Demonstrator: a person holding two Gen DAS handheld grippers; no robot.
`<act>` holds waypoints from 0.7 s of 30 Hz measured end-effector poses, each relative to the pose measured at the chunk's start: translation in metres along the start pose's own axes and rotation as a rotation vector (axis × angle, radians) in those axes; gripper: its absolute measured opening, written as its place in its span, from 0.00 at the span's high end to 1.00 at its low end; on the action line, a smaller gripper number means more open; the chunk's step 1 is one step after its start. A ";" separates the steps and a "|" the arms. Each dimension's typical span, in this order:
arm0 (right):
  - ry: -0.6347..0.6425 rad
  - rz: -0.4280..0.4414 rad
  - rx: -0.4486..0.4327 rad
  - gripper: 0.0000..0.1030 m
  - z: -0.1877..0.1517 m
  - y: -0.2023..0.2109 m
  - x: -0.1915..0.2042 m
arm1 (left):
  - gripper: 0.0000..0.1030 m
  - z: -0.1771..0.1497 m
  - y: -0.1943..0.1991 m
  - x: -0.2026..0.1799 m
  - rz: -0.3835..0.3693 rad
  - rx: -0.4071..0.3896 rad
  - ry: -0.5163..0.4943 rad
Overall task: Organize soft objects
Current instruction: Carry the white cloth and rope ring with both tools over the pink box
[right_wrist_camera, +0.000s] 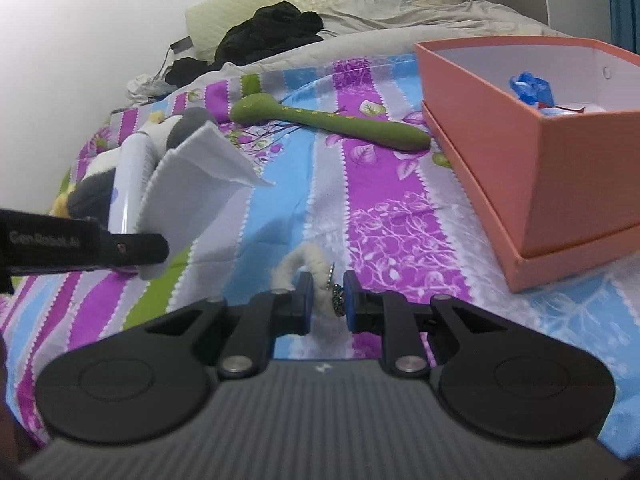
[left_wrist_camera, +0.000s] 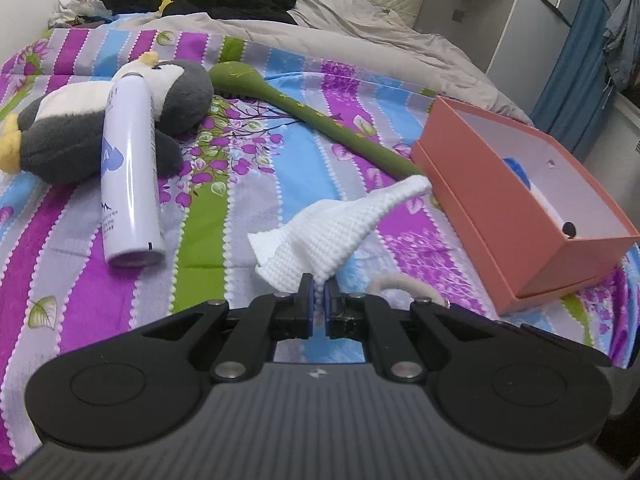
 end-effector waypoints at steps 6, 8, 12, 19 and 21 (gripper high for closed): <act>0.025 -0.006 -0.018 0.81 0.009 0.027 0.010 | 0.94 0.007 0.022 -0.013 -0.021 0.005 0.005; 0.038 -0.008 -0.026 0.81 0.019 0.037 0.013 | 0.94 0.013 0.031 -0.019 -0.027 0.004 -0.001; 0.057 -0.011 -0.051 0.81 0.044 0.056 0.017 | 0.94 0.031 0.051 -0.032 -0.034 -0.014 -0.012; 0.069 -0.011 -0.105 0.81 0.090 0.087 0.015 | 0.94 0.076 0.086 -0.053 -0.050 -0.066 -0.024; 0.081 -0.014 -0.128 0.81 0.105 0.096 0.014 | 0.94 0.091 0.097 -0.063 -0.069 -0.083 -0.023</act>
Point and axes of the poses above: each gripper's, at about its wrist camera, not at the fingertips, and y roughly against the way its jaws point, x to its left, z to its top, the point moved 10 cm from there along -y, roughly the way its jaws point, and after that the axes turned 2 degrees about z, right-handed, at the moved point
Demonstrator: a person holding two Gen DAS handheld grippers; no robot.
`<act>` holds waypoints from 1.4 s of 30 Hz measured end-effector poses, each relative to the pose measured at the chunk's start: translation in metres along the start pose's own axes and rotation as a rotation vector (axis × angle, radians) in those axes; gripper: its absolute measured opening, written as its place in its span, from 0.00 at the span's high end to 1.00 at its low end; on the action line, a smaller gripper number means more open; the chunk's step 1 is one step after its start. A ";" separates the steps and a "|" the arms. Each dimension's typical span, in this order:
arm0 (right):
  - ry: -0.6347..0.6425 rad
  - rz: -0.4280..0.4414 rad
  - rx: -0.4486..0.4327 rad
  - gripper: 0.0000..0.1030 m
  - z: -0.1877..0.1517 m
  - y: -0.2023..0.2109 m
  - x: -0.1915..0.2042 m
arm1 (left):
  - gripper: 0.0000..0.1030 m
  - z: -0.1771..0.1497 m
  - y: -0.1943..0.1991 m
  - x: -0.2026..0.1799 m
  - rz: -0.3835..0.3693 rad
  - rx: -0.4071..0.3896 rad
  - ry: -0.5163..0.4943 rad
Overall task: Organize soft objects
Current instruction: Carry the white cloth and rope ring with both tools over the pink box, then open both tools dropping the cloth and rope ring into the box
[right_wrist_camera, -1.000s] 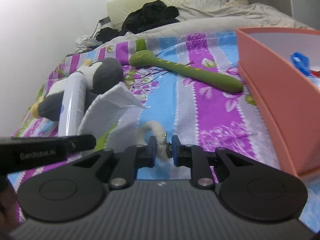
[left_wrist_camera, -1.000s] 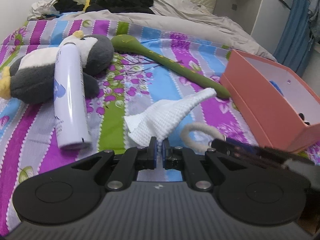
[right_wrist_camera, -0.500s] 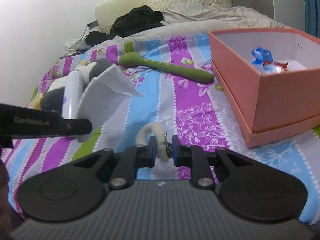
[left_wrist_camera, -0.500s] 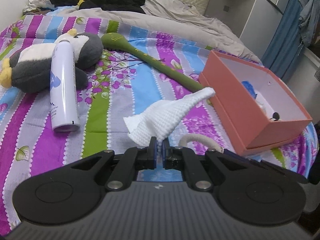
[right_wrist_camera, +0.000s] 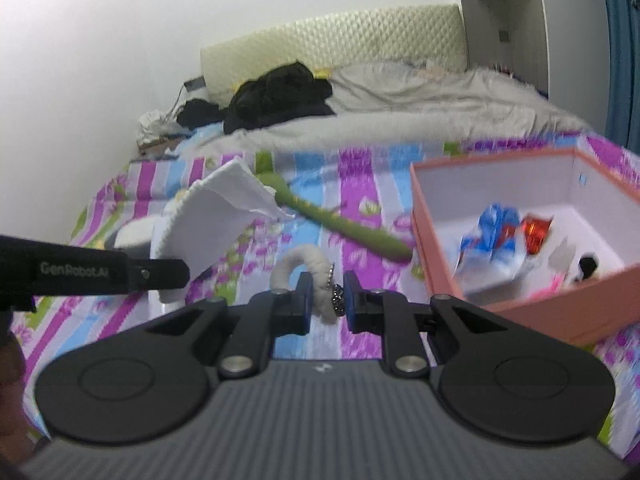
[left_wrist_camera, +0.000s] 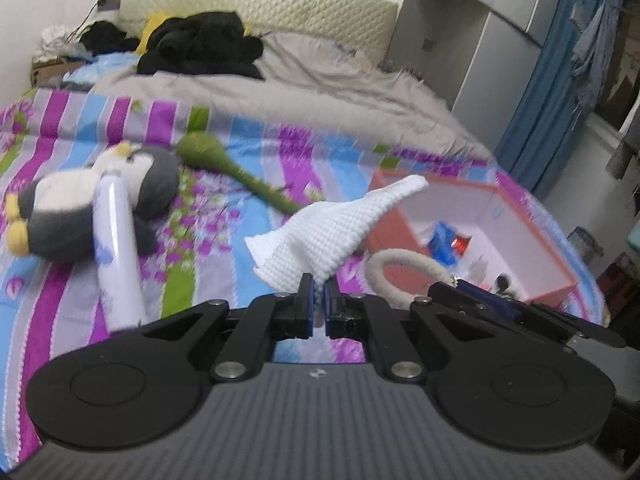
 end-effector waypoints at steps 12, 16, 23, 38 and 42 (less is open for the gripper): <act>0.011 -0.040 -0.103 0.81 0.083 0.024 -0.038 | 0.94 0.083 0.011 -0.076 -0.066 -0.081 -0.058; -0.005 -0.075 -0.125 0.81 0.105 0.024 -0.067 | 0.94 0.107 -0.006 -0.102 -0.085 -0.084 -0.076; -0.031 -0.155 -0.141 0.81 0.128 0.020 -0.126 | 0.94 0.126 -0.054 -0.161 -0.130 -0.047 -0.134; -0.169 -0.347 0.095 0.81 0.080 -0.026 -0.255 | 0.94 0.079 -0.174 -0.251 -0.179 0.204 -0.264; -0.214 -0.357 0.165 0.81 0.061 -0.040 -0.276 | 0.94 0.068 -0.202 -0.257 -0.164 0.244 -0.289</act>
Point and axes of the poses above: each gripper's, at about its wrist camera, not at the fingertips, and y roughly against the way its jaws point, x to its left, z to its top, the point moved 10 cm from there along -y, roughly the way its jaws point, and after that the axes turned 2 degrees about z, right-handed, at the moved point
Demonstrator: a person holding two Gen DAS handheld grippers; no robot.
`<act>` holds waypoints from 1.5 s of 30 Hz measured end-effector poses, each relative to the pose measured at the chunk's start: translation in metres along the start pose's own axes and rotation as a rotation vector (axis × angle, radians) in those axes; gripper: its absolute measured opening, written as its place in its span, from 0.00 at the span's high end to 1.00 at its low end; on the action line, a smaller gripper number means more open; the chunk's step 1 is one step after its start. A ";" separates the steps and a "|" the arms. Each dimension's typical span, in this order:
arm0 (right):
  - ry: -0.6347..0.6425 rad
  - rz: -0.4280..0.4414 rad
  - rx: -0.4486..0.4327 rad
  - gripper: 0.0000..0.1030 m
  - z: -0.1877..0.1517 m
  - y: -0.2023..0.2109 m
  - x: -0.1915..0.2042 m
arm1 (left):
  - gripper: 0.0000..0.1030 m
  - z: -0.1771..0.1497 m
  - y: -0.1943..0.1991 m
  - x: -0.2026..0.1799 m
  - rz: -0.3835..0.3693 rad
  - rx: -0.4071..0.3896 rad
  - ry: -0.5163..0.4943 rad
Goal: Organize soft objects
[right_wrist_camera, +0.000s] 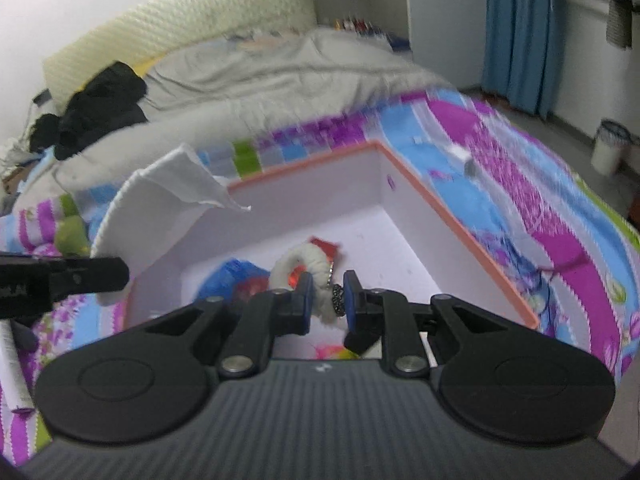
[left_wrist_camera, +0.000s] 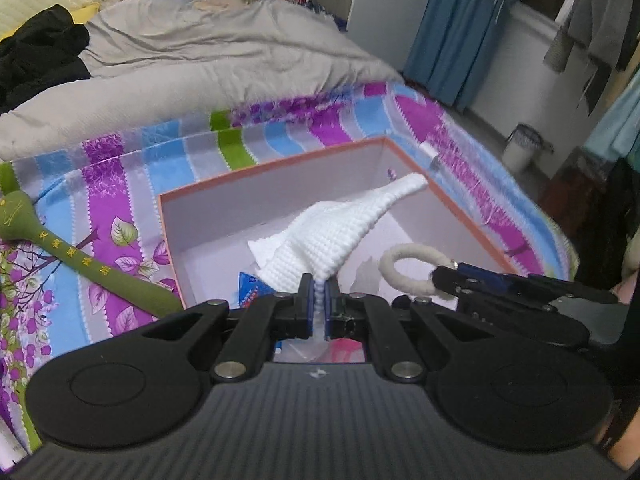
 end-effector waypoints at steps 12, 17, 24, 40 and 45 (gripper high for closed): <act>-0.072 -0.038 0.094 0.76 -0.024 -0.022 -0.033 | 0.64 -0.010 -0.025 -0.002 0.013 0.047 -0.034; -0.065 -0.027 0.069 0.57 -0.016 -0.010 -0.029 | 0.41 -0.005 0.000 -0.001 0.014 -0.009 -0.046; -0.054 -0.016 -0.033 0.56 0.006 0.039 -0.015 | 0.41 0.007 0.068 0.002 0.000 -0.118 -0.046; -0.017 0.037 -0.255 0.56 0.013 0.181 0.047 | 0.41 -0.014 0.232 0.027 0.003 -0.326 -0.057; -0.032 0.056 -0.269 0.56 -0.001 0.196 0.060 | 0.40 -0.037 0.250 0.041 0.023 -0.334 -0.045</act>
Point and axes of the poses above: each gripper's, at about its wrist camera, not at the fingertips, and y roughly against the way its jaws point, x to its left, z to its top, the point moved 10 cm from there along -y, roughly the way its jaws point, and after that the axes turned 2 degrees about z, right-handed, at the moved point
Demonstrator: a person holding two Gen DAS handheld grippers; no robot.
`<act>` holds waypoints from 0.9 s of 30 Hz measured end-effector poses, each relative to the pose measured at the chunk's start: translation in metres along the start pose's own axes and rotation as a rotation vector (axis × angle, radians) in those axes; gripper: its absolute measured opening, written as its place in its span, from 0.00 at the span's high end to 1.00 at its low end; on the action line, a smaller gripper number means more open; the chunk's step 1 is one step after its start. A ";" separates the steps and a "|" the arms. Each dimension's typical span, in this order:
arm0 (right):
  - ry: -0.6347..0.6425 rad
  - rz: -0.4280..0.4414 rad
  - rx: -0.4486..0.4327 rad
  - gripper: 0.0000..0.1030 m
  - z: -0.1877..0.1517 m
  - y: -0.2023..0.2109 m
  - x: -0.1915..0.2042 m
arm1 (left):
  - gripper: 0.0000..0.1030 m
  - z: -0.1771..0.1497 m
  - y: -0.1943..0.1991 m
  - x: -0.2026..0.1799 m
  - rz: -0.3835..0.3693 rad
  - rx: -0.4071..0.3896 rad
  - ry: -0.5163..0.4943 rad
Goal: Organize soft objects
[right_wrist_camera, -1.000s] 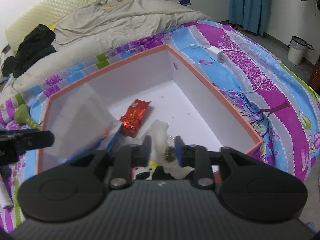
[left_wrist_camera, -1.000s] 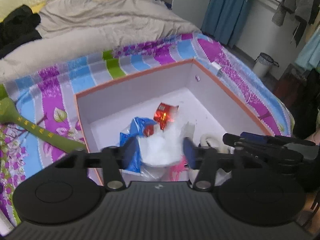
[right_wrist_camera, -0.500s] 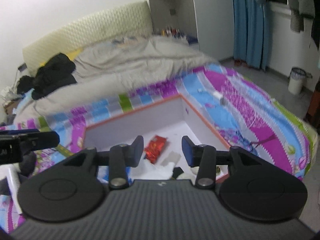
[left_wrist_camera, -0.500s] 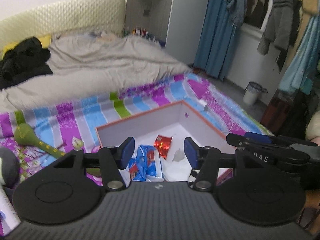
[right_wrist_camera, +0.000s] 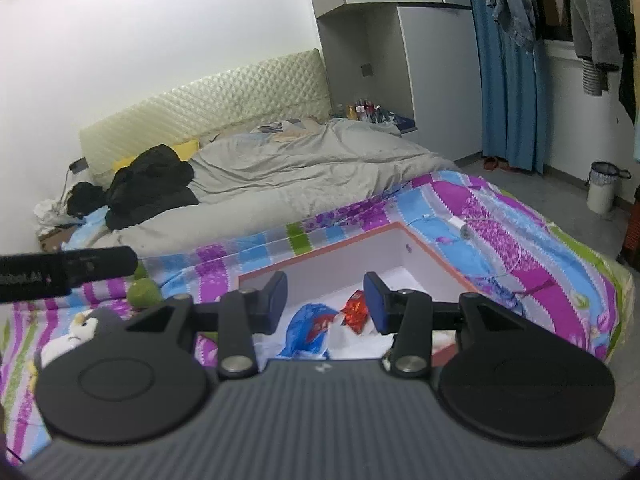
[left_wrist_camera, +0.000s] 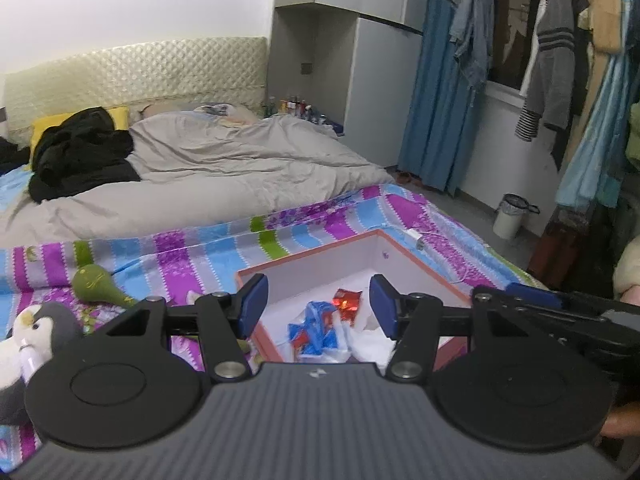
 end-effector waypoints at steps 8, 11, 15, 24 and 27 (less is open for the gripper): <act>0.000 0.000 0.005 0.56 -0.027 0.018 0.013 | 0.40 -0.032 0.028 0.015 0.018 0.012 -0.012; 0.028 -0.009 0.012 0.56 -0.037 0.023 0.018 | 0.38 -0.042 0.036 0.017 0.018 0.012 -0.002; 0.048 0.002 0.029 0.56 -0.051 0.029 0.023 | 0.36 -0.059 0.045 0.018 0.027 0.016 0.002; 0.027 0.029 0.086 0.56 -0.083 0.029 0.024 | 0.36 -0.096 0.044 0.020 0.047 0.053 0.023; 0.010 0.031 0.105 0.56 -0.091 0.030 0.021 | 0.36 -0.101 0.039 0.023 0.034 0.068 0.041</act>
Point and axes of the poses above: each gripper's, at about its wrist camera, not at the fingertips, and y roughly against the way its jaws point, x to its left, z to its top, the point moved 10 cm from there along -y, roughly the way its jaws point, and after that the axes turned 2 degrees about z, right-handed, at the moved point
